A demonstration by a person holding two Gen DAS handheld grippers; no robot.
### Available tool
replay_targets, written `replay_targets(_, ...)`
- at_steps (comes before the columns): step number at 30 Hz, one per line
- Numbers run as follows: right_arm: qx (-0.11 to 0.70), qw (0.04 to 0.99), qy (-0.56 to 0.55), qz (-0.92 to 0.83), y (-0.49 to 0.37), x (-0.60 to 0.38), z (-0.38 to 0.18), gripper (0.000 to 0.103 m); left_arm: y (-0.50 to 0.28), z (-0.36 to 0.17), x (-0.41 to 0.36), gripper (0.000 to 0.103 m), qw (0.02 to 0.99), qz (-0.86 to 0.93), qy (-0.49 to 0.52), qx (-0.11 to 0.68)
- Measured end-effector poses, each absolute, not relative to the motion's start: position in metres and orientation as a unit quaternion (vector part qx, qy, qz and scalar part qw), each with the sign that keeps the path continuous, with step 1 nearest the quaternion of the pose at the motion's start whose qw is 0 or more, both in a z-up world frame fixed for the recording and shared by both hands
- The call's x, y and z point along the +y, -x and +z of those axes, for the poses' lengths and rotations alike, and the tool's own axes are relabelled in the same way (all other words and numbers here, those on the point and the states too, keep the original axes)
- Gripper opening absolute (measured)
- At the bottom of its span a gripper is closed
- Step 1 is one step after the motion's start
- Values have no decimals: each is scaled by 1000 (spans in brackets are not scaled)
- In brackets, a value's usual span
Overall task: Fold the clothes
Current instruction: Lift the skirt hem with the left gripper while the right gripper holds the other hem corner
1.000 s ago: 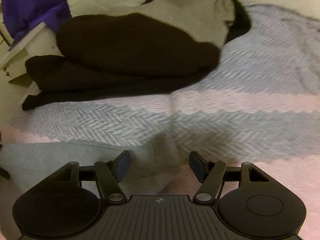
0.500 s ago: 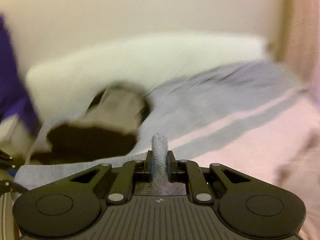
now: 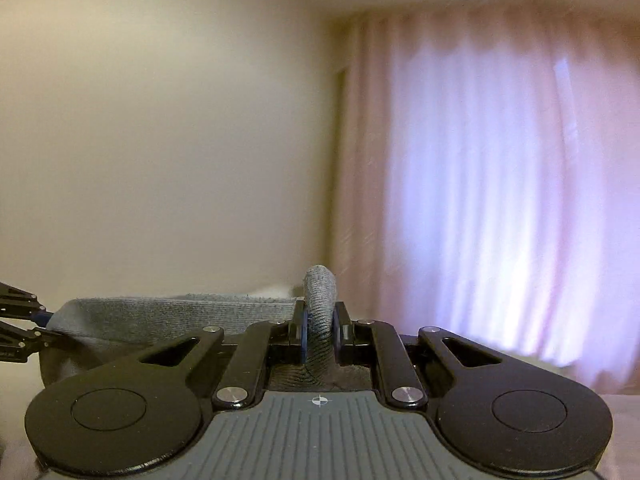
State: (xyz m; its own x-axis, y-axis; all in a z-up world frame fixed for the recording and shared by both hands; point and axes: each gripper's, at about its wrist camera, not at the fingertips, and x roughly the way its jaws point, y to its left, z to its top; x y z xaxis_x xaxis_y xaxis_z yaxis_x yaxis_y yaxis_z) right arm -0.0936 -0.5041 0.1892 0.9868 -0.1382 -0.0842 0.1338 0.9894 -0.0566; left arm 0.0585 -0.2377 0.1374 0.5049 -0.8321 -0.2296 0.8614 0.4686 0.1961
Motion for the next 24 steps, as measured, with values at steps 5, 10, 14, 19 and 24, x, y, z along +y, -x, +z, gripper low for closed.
replay_targets(5,-12,988,31,-152,187,-440,214,8,-14,181,-215,20,825,-538,-171,0)
replay_targets(10,-39,979,31,-195,261,-392,237,8,33,222,-187,20,803,-558,-202,-51)
replay_targets(14,-72,974,39,-212,320,-361,255,8,74,252,-166,19,794,-565,-206,-89)
replay_targets(19,-109,965,48,-235,394,-322,277,8,118,274,-151,19,775,-591,-195,-113)
replay_targets(24,-88,960,30,-265,449,-300,258,8,150,254,-153,20,744,-635,-190,-89)
